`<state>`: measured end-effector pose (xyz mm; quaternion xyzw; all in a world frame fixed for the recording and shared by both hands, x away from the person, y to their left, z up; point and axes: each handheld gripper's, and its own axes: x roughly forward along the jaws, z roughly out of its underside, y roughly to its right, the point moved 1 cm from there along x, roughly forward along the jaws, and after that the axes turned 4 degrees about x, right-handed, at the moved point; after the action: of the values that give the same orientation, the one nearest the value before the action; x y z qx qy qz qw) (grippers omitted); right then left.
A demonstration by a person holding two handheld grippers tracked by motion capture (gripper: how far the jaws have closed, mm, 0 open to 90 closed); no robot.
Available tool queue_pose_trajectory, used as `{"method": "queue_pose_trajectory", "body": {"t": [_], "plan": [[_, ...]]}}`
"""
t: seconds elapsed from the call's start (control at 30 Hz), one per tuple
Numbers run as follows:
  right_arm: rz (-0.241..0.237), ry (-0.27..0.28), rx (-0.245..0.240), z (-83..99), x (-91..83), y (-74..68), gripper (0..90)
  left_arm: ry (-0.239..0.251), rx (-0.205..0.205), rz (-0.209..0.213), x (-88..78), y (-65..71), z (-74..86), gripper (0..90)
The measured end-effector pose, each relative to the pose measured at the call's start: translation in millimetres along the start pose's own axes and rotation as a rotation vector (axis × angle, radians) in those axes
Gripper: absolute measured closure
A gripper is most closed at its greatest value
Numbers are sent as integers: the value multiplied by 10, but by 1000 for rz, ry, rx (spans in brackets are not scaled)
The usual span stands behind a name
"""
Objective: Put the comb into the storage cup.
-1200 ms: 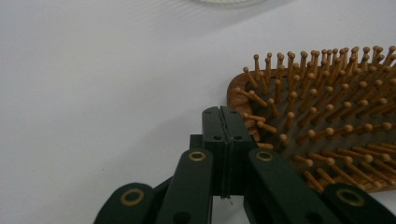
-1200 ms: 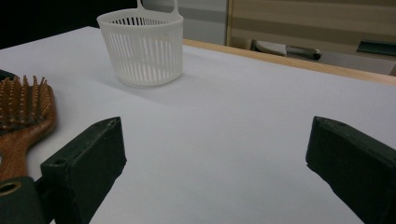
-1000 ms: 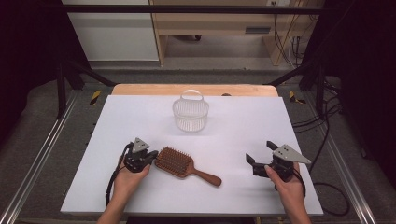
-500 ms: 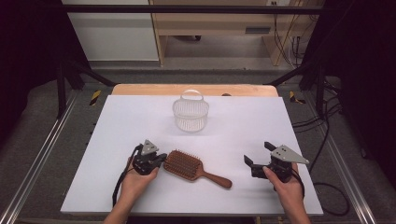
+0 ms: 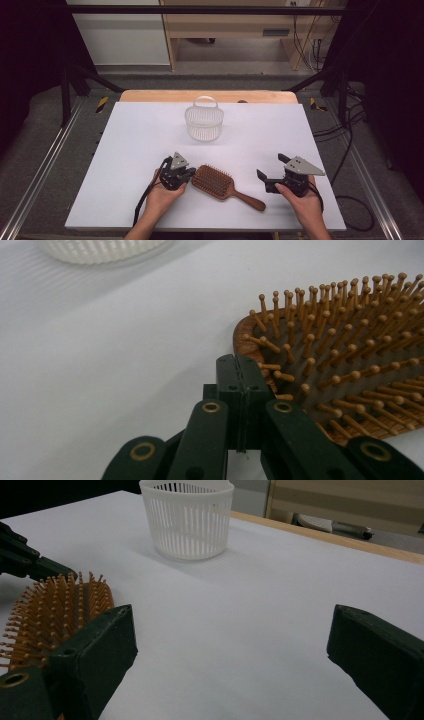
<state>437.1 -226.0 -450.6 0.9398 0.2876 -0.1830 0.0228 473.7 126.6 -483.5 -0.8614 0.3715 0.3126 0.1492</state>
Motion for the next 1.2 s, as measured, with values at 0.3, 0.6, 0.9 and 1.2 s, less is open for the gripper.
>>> {"method": "queue_pose_trajectory", "body": {"t": [0.3, 0.6, 0.9, 1.2], "plan": [[-3, -12, 21, -21, -14, -19, 74, 4, 6, 8, 31, 37, -23, 900], [-59, -84, 20, -59, -9, -81, 85, 70, 39, -73, -140, -20, -18, 900], [-106, -187, -26, -88, 23, -189, 86, 226, 6, -212, -881, -296, 178, 900], [-118, -265, -75, -81, 21, -325, 97, 294, -78, -314, -1238, -503, 547, 644]]}}
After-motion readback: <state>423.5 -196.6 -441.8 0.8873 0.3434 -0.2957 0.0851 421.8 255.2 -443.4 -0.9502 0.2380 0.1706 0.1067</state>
